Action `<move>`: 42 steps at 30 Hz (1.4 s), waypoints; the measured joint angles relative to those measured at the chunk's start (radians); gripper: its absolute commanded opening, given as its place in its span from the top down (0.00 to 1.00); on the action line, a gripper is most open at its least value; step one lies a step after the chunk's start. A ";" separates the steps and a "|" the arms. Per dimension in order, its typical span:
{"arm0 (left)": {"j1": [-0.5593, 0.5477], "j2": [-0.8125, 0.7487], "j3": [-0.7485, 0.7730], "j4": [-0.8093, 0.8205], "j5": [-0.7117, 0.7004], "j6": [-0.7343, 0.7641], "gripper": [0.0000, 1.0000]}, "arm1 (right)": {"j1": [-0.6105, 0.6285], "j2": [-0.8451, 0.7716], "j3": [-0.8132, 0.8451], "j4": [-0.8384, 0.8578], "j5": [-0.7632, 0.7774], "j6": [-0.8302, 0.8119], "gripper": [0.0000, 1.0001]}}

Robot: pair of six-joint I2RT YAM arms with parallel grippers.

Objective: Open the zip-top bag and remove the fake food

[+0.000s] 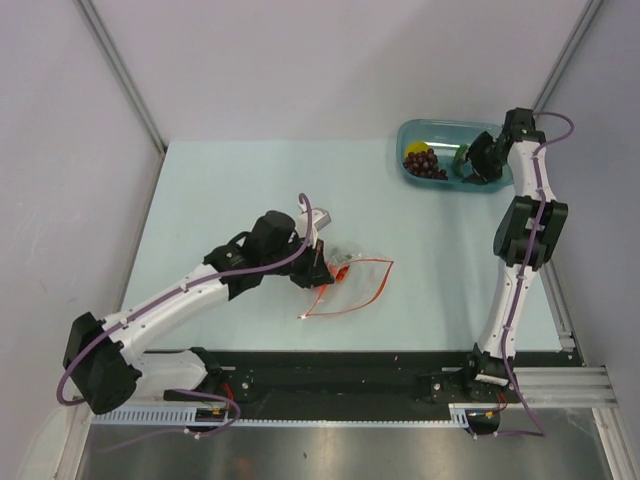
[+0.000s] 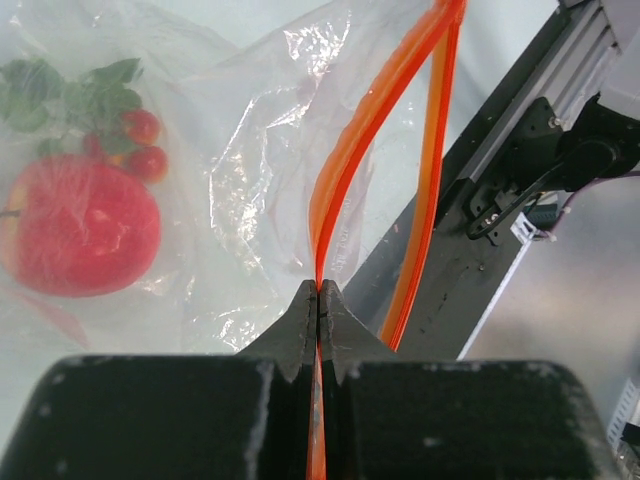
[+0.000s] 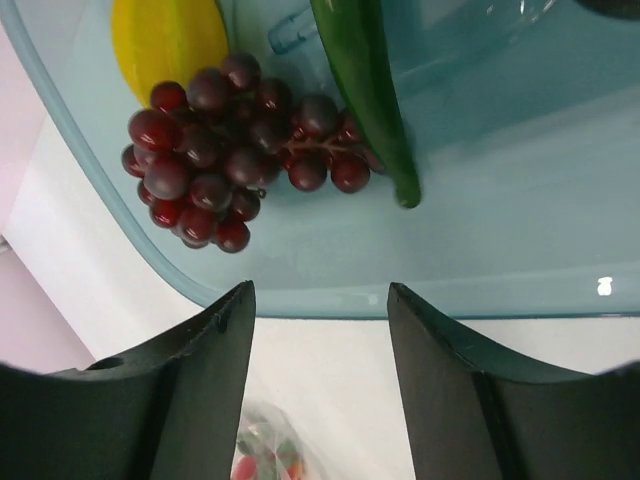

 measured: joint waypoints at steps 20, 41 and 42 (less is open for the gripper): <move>0.001 0.105 0.006 0.182 0.071 -0.157 1.00 | 0.416 -0.993 -0.908 -0.032 0.083 -0.140 0.35; -0.008 0.157 0.089 0.251 0.075 -0.244 1.00 | 0.782 -1.185 -1.207 0.228 0.103 0.055 0.89; -0.009 0.157 0.089 0.251 0.074 -0.248 1.00 | 0.784 -1.173 -1.218 0.242 0.114 0.060 0.89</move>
